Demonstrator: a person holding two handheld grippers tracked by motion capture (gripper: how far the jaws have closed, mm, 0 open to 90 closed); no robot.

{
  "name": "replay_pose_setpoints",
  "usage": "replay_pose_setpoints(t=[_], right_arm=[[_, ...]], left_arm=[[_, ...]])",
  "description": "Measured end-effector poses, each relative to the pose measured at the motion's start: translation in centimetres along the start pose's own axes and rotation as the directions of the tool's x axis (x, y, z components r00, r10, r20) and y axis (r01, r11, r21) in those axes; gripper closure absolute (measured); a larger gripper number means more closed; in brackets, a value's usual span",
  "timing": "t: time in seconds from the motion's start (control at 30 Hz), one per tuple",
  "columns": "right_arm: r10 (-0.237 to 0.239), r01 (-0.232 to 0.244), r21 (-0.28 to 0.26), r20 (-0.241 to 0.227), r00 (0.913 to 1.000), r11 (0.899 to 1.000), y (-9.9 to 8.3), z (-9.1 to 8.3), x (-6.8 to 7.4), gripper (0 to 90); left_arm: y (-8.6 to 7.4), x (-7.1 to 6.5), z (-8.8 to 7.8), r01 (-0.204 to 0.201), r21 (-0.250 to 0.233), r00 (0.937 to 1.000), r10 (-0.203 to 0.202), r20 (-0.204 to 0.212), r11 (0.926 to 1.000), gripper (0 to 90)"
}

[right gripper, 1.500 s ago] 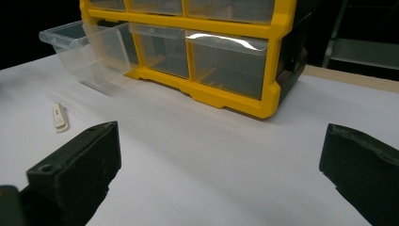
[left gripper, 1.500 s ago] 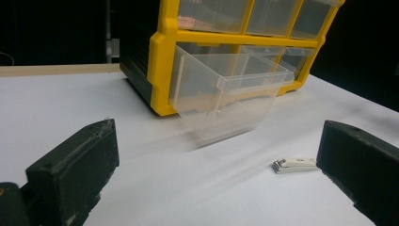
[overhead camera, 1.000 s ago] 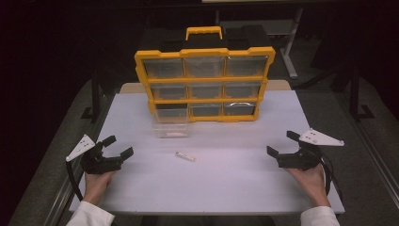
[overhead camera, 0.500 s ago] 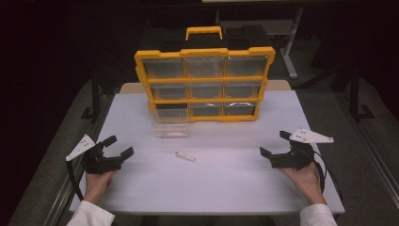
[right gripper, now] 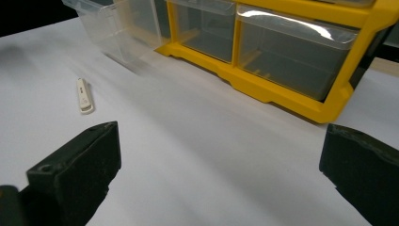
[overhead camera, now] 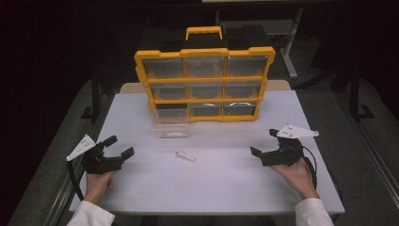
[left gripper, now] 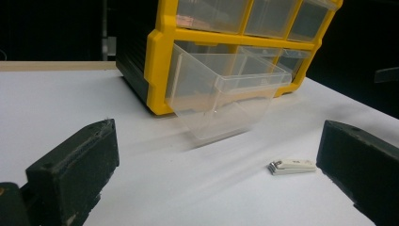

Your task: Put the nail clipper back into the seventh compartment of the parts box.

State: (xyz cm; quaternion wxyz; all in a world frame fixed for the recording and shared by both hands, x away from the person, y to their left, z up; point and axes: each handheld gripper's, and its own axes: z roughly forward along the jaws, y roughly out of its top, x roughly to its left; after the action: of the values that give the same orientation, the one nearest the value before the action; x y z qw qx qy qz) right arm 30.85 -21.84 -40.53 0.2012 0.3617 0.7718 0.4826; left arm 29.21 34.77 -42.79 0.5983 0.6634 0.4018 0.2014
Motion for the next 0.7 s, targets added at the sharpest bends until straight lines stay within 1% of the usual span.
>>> replay_pose_setpoints(t=[0.17,0.23,0.37,0.4,0.6,0.7], right_arm=[[-0.011,0.012,0.013,-0.009,0.9999,1.000,0.3,0.3,0.2,0.0],[-0.021,0.022,0.026,-0.018,0.9996,0.999,0.7,0.9,0.5,0.0],[-0.025,0.026,0.039,-0.025,0.9994,0.999,0.8,1.2,0.6,0.0],[-0.026,0.028,0.046,-0.032,0.9991,0.999,1.0,1.6,0.8,0.0],[-0.042,0.046,0.070,-0.054,0.9977,0.996,1.5,2.3,1.3,0.0],[-0.047,0.052,0.073,-0.061,0.9970,0.996,1.7,2.6,1.4,0.0]], left_arm=[[0.0,0.0,0.0,-0.001,-0.001,1.0000,0.001,0.002,1.0000,0.0],[0.0,0.0,0.0,-0.002,-0.001,1.0000,0.002,0.006,1.0000,0.0],[0.0,-0.1,0.0,-0.006,0.000,1.0000,0.006,0.007,1.0000,0.0],[0.0,-0.1,0.0,-0.008,0.002,0.9999,0.008,0.007,1.0000,0.0],[0.0,-0.1,0.0,-0.009,0.002,0.9999,0.009,0.008,1.0000,0.0],[0.0,-0.1,0.0,-0.009,0.002,0.9999,0.009,0.007,1.0000,0.0]])
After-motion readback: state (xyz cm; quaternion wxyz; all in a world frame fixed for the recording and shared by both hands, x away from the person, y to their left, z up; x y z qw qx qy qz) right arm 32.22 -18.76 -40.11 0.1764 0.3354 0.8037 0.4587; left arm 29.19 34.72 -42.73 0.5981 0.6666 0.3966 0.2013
